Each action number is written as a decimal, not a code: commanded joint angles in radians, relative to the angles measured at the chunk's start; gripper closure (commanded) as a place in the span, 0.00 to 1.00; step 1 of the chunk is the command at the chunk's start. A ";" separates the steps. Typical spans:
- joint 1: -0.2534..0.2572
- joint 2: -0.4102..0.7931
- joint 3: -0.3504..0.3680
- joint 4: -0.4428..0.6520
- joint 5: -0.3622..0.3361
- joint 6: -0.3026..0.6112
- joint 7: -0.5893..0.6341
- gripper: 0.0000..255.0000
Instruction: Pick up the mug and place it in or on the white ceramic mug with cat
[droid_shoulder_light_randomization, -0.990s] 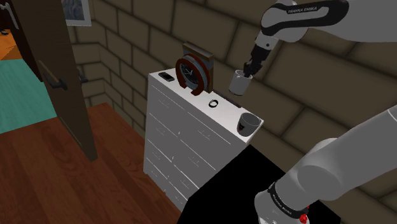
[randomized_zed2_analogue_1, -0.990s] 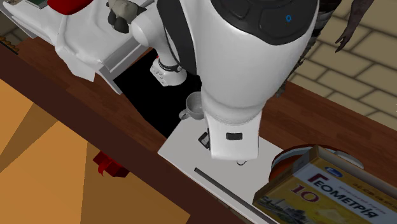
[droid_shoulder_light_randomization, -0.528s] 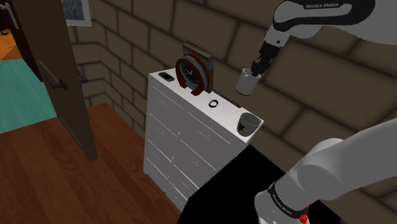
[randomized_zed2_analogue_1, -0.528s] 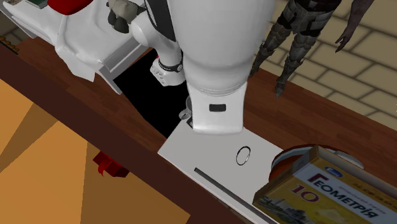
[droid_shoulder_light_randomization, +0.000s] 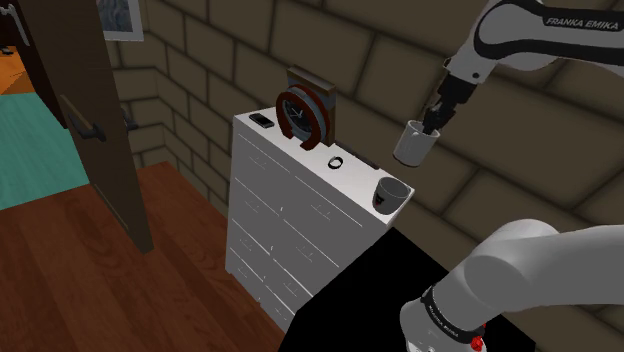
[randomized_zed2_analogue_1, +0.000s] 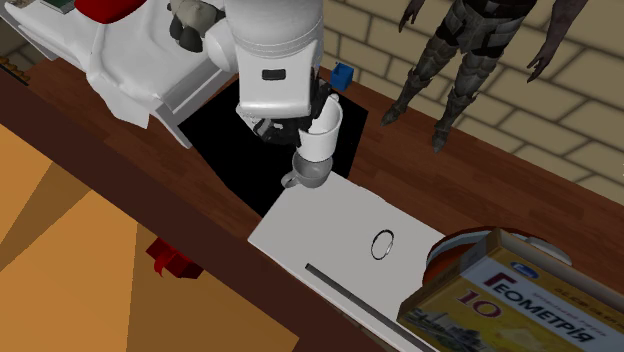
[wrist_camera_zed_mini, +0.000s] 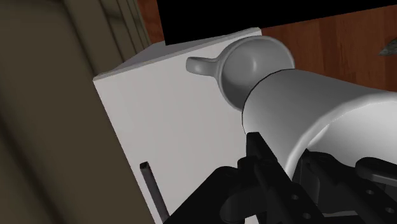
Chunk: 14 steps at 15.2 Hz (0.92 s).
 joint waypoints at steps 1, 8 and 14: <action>-0.018 -0.075 0.007 -0.035 -0.013 -0.041 -0.001 1.00; -0.025 -0.080 -0.007 -0.131 -0.026 0.051 -0.003 1.00; -0.030 -0.074 -0.022 -0.207 -0.038 0.133 -0.005 1.00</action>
